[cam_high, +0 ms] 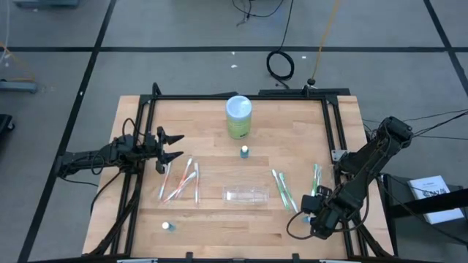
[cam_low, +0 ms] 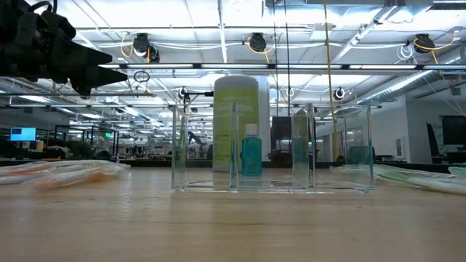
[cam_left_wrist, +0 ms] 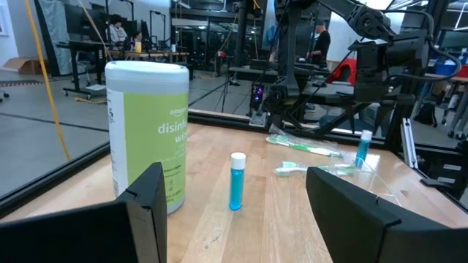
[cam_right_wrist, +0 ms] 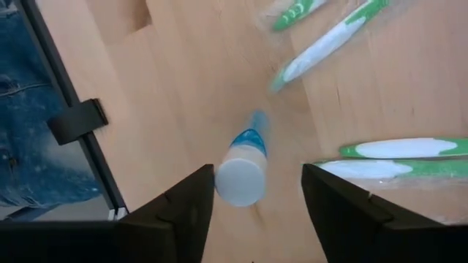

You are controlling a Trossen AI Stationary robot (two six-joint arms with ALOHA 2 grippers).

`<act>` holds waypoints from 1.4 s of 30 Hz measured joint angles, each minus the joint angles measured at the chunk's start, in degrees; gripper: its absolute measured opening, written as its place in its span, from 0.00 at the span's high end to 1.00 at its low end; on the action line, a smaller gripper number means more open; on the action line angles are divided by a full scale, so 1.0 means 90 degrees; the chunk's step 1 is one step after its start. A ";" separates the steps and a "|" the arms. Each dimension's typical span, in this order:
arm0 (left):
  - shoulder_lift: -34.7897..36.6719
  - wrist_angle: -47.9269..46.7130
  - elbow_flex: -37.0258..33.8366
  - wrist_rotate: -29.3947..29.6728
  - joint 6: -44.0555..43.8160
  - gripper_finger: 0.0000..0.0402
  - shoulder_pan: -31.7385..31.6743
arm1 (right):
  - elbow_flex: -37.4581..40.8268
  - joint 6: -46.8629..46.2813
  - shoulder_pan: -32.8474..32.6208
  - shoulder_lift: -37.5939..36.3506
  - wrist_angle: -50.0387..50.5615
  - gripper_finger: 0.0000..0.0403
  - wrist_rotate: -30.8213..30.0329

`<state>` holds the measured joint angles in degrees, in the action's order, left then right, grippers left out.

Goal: Pick & Place toothbrushing station
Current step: Put the mouthwash into the middle center of the transparent organizer

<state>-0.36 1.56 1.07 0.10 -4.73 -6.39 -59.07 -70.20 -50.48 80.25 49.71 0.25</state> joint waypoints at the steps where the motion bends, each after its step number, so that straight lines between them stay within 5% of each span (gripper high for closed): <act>1: 0.0000 -0.0001 0.0001 -0.0001 0.0000 0.42 -0.0001 | 0.0000 0.0033 0.0000 0.0000 -0.0074 0.53 -0.0002; 29: 0.0000 -0.0002 0.0002 0.0000 0.0000 0.42 -0.0002 | 0.0005 0.0214 0.0000 0.0265 -0.0018 0.55 0.0010; 42: 0.0000 -0.0002 0.0002 -0.0001 0.0000 0.42 0.0000 | 0.0005 0.0212 0.0000 0.0265 -0.0012 0.73 0.0010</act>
<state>-0.36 1.54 1.08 0.09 -4.73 -6.39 -59.02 -68.29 -50.48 82.63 49.60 0.34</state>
